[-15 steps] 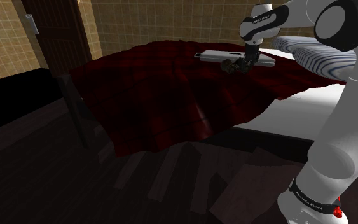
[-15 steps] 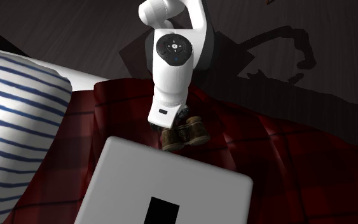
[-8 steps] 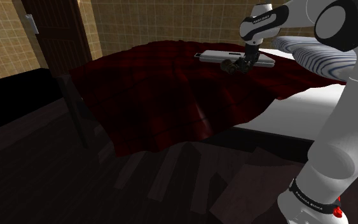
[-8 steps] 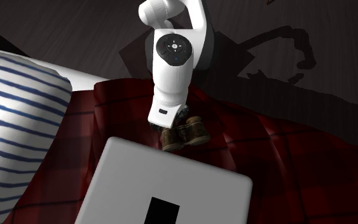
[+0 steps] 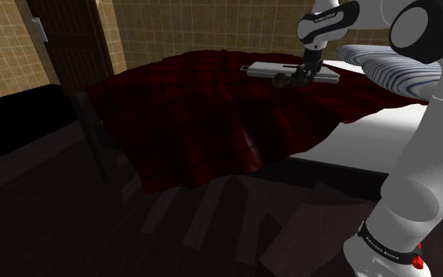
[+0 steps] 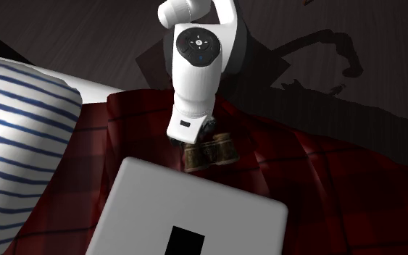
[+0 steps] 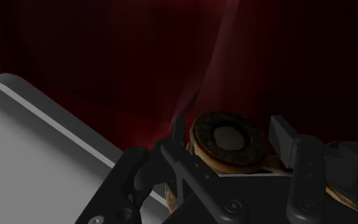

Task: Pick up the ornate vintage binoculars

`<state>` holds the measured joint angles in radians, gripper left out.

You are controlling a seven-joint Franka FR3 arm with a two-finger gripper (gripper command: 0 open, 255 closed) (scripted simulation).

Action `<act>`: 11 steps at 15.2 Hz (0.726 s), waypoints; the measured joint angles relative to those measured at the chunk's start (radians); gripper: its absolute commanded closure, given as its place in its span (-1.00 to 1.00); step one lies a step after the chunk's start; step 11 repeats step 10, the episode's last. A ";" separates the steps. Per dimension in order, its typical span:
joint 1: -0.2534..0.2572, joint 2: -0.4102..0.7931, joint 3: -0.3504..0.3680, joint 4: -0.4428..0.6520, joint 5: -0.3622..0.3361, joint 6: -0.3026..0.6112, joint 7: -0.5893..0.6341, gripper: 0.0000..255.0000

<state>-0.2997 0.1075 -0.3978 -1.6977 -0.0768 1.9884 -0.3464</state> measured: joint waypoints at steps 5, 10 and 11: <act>-0.002 0.003 -0.001 0.076 0.004 -0.070 -0.009 1.00; -0.004 0.009 -0.002 0.142 0.008 -0.130 -0.016 1.00; -0.004 0.009 -0.002 0.142 0.008 -0.130 -0.016 1.00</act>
